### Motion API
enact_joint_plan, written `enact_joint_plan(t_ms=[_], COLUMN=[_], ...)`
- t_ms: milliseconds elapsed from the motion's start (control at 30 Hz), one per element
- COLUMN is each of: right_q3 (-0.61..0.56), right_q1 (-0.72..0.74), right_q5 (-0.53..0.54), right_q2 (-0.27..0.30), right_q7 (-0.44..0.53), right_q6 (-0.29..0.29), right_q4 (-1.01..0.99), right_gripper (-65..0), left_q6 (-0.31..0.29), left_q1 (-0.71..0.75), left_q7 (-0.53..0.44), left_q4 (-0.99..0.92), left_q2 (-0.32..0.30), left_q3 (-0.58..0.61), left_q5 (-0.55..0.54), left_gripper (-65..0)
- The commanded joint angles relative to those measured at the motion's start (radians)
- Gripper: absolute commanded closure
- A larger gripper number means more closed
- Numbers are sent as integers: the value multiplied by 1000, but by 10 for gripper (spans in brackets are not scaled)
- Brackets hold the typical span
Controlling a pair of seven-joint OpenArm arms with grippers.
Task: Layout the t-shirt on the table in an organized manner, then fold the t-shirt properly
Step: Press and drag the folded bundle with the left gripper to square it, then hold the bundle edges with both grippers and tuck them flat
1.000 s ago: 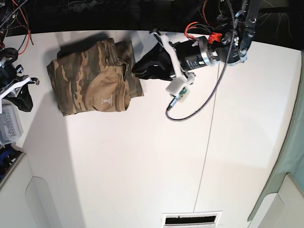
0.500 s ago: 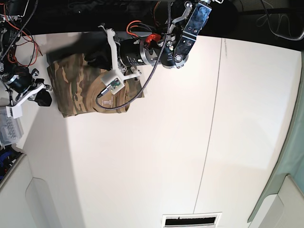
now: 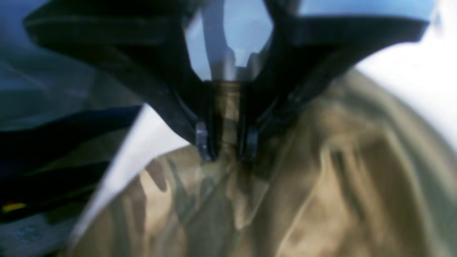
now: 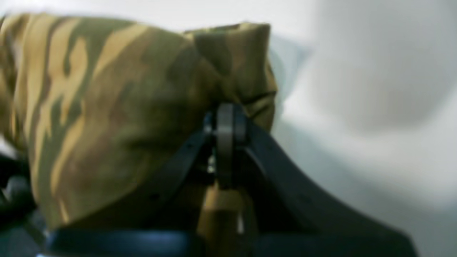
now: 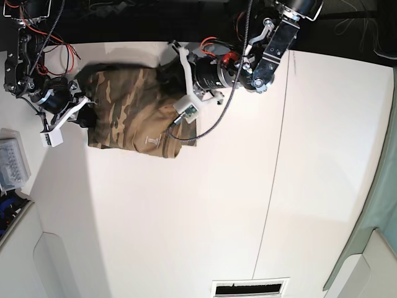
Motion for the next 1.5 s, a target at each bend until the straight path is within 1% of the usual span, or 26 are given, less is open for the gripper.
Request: enact_joint_plan(t_ms=[0, 100, 200, 367, 467, 533, 700, 933, 1000, 1033, 1100, 1167, 1233, 1300, 1400, 1467], right_q3=[2, 2, 2, 2, 2, 3, 17, 110, 137, 147, 156, 156, 155, 154, 130, 100], right_q1=[2, -10, -41, -125, -189, -223, -239, -231, -231, -230, -228, -212, -180, -138, -79, -44], right_q5=[23, 121, 210, 223, 222, 221, 163, 214, 224, 231, 253, 259, 258, 237, 166, 105], right_q2=[11, 10, -2, -72, -116, -135, -142, -139, -139, -138, -139, -142, -151, -172, -207, -227], right_q7=[-15, -88, -134, -136, -136, -136, -157, -160, -160, -159, -158, -158, -152, -151, -118, -77], right_q6=[0, 4, 16, 20, 19, 19, 18, 12, 12, 12, 12, 13, 14, 17, 16, 16], right_q4=[10, 10, 11, 43, 118, 190, 328, 370, 382, 386, 389, 389, 388, 386, 347, 286], right_gripper=[0, 0, 0, 0, 0, 0, 0, 0, 0, 0, 0, 0, 0, 0, 0, 0], left_q6=[23, 23, 26, 27, 30, 30, 29, 29, 27, 15, -34, -77, -76, -72, -45, -36], left_q1=[-19, -47, -83, -136, -155, -168, -199, -198, -195, -189, -166, -136, -108, -86, -58, -51], left_q7=[17, 19, 4, -3, -2, 2, 25, 96, 114, 122, 125, 125, 119, 108, 80, 33], left_q4=[8, 8, 8, 8, 8, 8, 53, 229, 259, 267, 272, 272, 272, 269, 240, 184], left_q2=[-15, -43, -50, -49, -52, -56, -95, -207, -222, -224, -215, -188, -144, -99, -43, -22], left_q3=[-4, -4, -4, -3, -4, -4, -4, -4, -4, -4, -3, -3, -4, -4, -4, -4], left_q5=[20, 22, 37, 71, 106, 115, 25, -103, -148, -171, -230, -265, -235, -203, -137, -85], left_gripper=[-118, -118, -118, -118, -118, -118, -118, -118, -119, -119, -118, -118, -119, -118, -119, -118])
